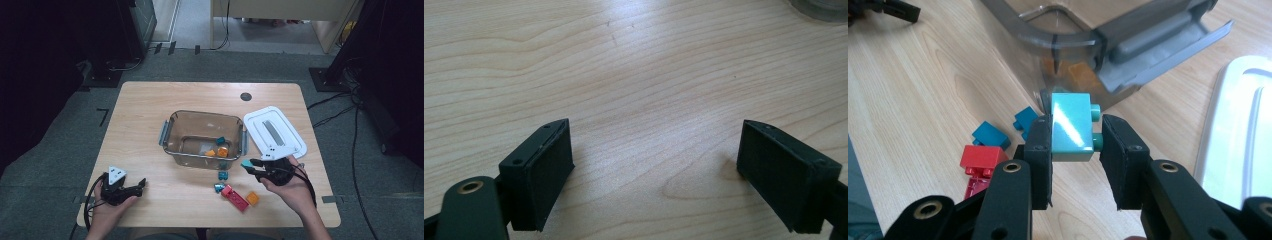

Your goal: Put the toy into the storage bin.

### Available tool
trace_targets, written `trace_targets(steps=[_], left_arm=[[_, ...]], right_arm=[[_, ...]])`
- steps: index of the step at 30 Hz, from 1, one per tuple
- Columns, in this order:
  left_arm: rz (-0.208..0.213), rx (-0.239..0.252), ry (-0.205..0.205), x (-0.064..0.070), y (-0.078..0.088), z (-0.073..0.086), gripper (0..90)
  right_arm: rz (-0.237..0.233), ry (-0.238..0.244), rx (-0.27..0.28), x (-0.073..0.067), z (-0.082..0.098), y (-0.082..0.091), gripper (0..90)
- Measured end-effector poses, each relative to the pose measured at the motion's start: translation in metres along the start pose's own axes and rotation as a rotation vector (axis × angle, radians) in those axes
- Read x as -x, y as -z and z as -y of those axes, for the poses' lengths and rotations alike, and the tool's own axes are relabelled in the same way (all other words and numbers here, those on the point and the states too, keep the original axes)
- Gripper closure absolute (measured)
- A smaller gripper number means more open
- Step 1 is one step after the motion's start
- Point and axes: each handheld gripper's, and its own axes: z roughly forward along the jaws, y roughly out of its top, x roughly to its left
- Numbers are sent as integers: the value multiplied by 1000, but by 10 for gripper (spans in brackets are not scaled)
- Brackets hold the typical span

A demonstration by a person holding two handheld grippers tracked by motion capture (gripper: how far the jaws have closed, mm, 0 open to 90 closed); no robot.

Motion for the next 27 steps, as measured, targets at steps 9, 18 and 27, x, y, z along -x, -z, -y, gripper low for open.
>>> trace_targets(steps=[9, 18, 27], left_arm=[[0, 0, 0, 0, 0, 0, 146], [-1, 1, -1, 0, 0, 0, 146], [0, 1, -1, 0, 0, 0, 146]], right_arm=[[7, 8, 23, 3, -22, 11, 677], [7, 27, 49, 3, -49, 8, 677], [-8, 11, 54, 3, -73, -12, 677]])
